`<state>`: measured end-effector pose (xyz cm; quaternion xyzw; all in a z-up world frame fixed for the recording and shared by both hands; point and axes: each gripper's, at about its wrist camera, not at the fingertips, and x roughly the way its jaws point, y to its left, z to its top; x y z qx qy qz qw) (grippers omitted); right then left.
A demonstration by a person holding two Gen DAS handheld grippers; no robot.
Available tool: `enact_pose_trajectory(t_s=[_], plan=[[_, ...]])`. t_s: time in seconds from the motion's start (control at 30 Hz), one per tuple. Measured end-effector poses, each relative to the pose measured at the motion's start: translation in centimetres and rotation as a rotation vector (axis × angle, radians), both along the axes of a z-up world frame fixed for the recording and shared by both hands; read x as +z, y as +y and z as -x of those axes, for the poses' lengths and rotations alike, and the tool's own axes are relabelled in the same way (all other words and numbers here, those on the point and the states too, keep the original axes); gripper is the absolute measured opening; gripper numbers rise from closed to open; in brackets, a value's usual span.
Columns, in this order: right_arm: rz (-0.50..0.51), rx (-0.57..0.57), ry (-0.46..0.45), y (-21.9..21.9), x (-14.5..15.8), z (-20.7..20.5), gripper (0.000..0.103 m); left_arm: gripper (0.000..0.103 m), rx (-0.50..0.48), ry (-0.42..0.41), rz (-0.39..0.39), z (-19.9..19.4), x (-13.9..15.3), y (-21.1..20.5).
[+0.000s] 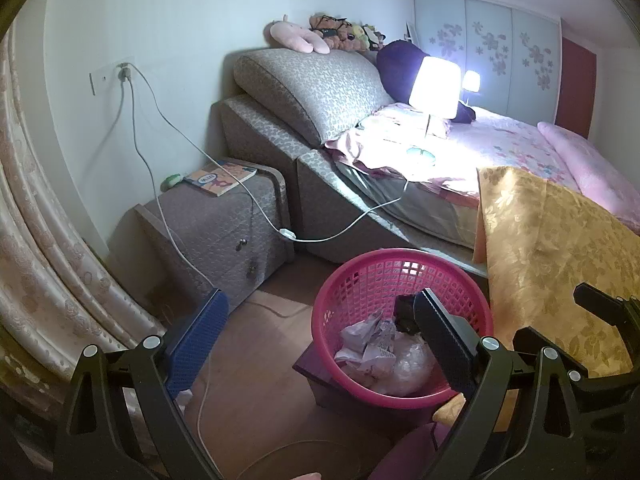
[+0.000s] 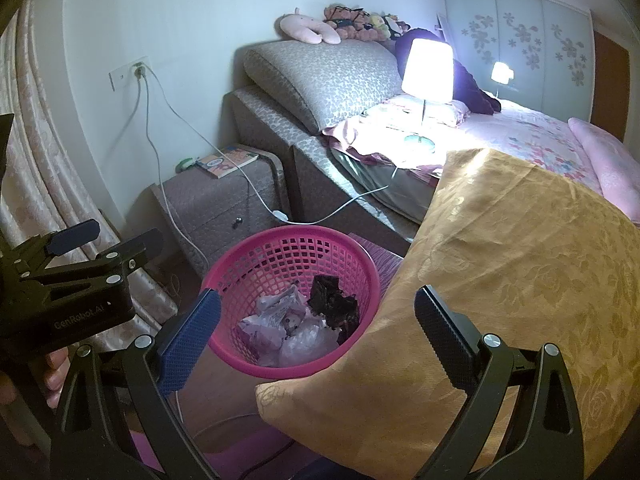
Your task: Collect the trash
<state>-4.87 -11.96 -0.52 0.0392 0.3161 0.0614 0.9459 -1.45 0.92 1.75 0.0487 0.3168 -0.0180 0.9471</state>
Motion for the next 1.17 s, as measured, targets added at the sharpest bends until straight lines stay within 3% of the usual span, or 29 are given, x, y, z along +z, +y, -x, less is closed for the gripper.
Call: enact_pose_trajectory(t_s=[0.83,1.0,1.17], plan=[[-0.004,-0.011,-0.008,0.0,-0.1,0.2,0.094,0.090,-0.032,-0.012,0.018,0.6,-0.2,-0.8],[-0.042,-0.092,-0.072,-2.5,1.3,1.8,0.094,0.090,-0.050,-0.014,0.010,1.2,-0.1,-1.7],[-0.073,-0.250,-0.119,-8.5,2.5,5.2,0.094,0.090,-0.117,-0.027,0.002,1.4,0.0,-3.9]])
